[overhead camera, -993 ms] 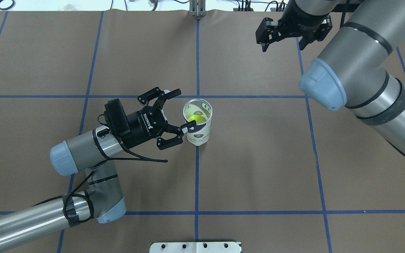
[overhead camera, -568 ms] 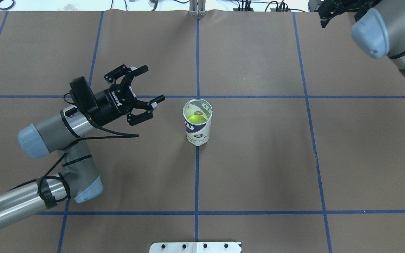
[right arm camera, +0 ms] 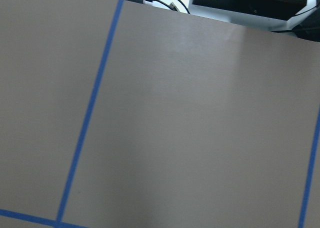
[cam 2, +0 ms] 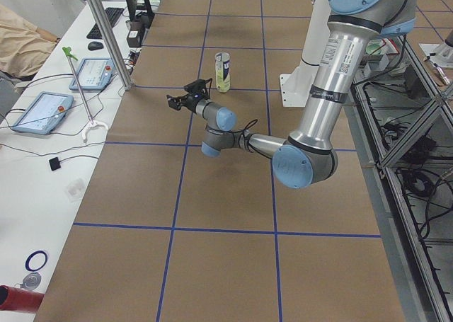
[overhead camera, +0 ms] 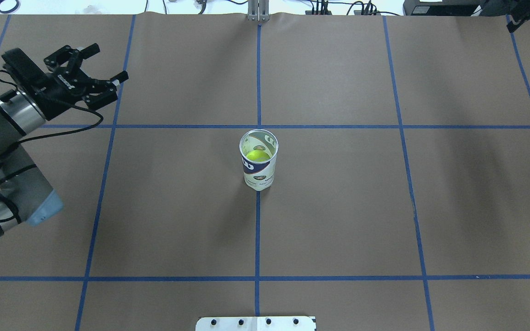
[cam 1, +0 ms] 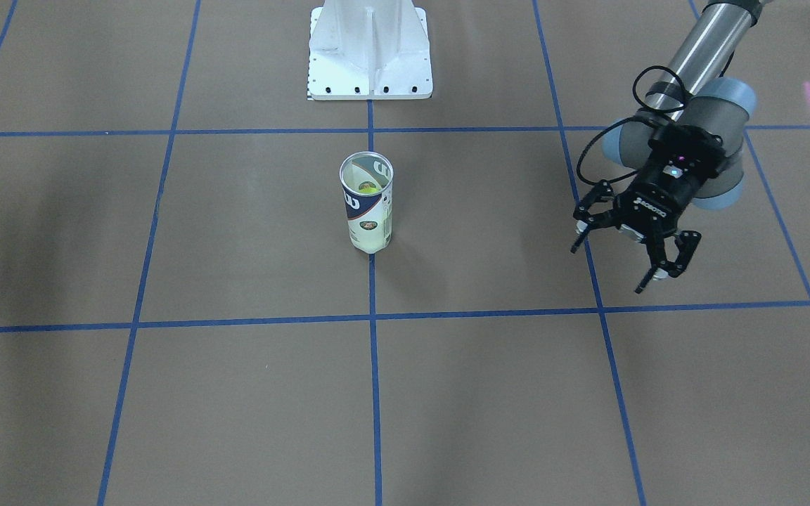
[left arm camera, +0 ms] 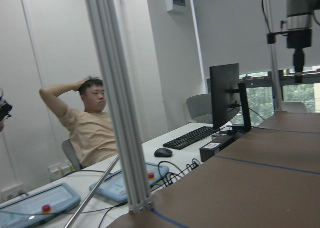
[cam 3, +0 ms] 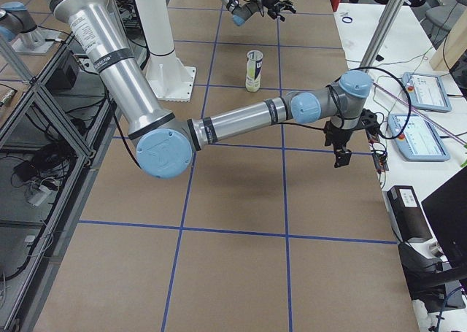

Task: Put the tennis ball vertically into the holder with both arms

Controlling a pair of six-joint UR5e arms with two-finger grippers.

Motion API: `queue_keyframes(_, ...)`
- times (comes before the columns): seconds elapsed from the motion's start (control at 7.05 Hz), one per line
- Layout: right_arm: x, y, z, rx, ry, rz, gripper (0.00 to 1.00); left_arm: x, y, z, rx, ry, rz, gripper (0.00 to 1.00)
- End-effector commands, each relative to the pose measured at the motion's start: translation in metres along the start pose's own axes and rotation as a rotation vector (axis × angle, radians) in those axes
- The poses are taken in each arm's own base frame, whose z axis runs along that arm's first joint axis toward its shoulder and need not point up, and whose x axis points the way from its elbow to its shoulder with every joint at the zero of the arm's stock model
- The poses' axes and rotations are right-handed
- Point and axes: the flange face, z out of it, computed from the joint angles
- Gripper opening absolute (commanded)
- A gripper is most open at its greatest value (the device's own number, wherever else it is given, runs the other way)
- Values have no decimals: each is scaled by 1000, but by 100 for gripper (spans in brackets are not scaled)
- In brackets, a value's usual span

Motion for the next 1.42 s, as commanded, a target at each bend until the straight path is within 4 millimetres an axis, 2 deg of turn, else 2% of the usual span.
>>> queue_keyframes(0.0,31,13,7,-17,4,11,99,-105,-20,-32,-207,-118,-41,99)
queue_keyframes(0.14,35,16,9,-21,5,16,99,-150,-37,-49,-301,-148,-115,99)
queue_keyframes(0.28,35,17,10,-22,5,17,99,-200,-60,-75,-437,-170,-189,99)
queue_keyframes(0.43,37,16,7,-18,4,15,99,-232,-83,-74,-522,-241,-255,99)
queue_keyframes(0.57,38,17,6,-17,-16,13,99,-235,-90,-60,-556,-267,-266,99)
queue_keyframes(0.71,38,17,4,-15,-18,12,99,-246,-89,-49,-652,-319,-285,99)
queue_keyframes(0.85,38,16,3,-12,-17,11,99,-253,-89,-54,-726,-301,-146,99)
queue_keyframes(0.99,40,17,3,-13,-17,14,99,-268,-87,-67,-839,-297,-76,99)
queue_keyframes(1.14,41,19,4,-15,-17,14,100,-291,-88,-91,-971,-306,-133,99)
queue_keyframes(1.28,44,22,8,-21,-17,21,100,-311,-95,-127,-1054,-313,-201,99)
